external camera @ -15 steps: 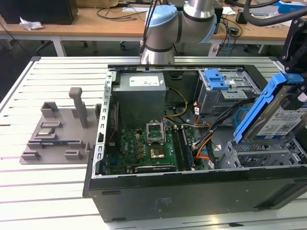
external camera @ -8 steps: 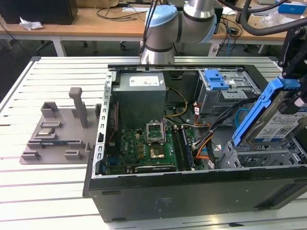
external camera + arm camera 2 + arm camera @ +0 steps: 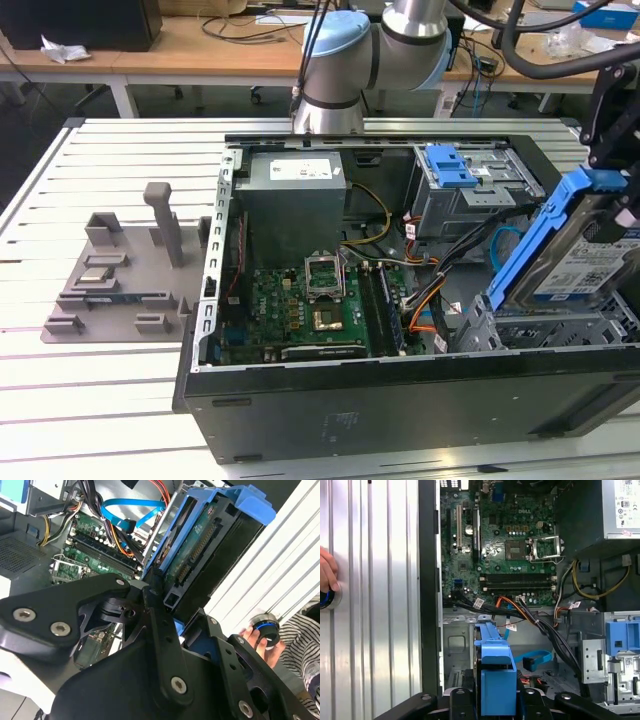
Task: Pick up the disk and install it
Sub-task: 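Insert the disk into the insertion slot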
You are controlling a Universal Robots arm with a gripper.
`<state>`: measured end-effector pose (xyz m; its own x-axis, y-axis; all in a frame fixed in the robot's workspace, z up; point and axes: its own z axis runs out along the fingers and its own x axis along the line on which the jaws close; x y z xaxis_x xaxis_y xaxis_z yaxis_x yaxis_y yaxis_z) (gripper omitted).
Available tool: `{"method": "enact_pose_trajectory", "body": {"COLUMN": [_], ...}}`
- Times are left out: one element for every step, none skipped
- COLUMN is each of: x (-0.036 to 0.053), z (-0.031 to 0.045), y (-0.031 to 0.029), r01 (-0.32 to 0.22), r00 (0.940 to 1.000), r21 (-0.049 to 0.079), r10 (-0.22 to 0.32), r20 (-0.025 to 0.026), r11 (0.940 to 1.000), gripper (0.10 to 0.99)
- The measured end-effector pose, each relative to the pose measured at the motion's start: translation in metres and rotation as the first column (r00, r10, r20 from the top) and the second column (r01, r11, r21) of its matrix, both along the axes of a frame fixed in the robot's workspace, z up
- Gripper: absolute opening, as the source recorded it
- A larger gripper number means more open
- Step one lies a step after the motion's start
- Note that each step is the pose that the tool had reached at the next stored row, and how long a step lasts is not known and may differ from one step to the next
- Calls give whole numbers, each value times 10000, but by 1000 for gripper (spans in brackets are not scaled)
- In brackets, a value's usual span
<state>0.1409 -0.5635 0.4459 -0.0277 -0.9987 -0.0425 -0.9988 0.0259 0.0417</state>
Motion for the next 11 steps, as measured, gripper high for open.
{"method": "enact_pose_trajectory", "body": {"x": [1,1,1,0,-4,-6,-6,-6,-6,-6,-6], "z": [-7,-21,-55,-90,-124,-166,-181,-190,-211,-235,-262], "y": [10,11,12,12,12,11,12,12,11,11,12], "r01": [-1,-2,-47,-78,-96,-116,-121,-122,-124,-125,-127], "r00": [10000,10000,10000,10000,10000,9999,9999,9999,9999,9999,9999], "r21": [0,1,-1,-1,0,2,-1,-2,0,0,0], "r10": [1,2,47,78,96,116,121,122,124,125,127], "r20": [0,0,0,1,0,0,0,0,0,0,0], "r11": [10000,10000,10000,10000,10000,9999,9999,9999,9999,9999,9999], "gripper": [369,369,369,369,369,369,369,369,369,369,369]}}
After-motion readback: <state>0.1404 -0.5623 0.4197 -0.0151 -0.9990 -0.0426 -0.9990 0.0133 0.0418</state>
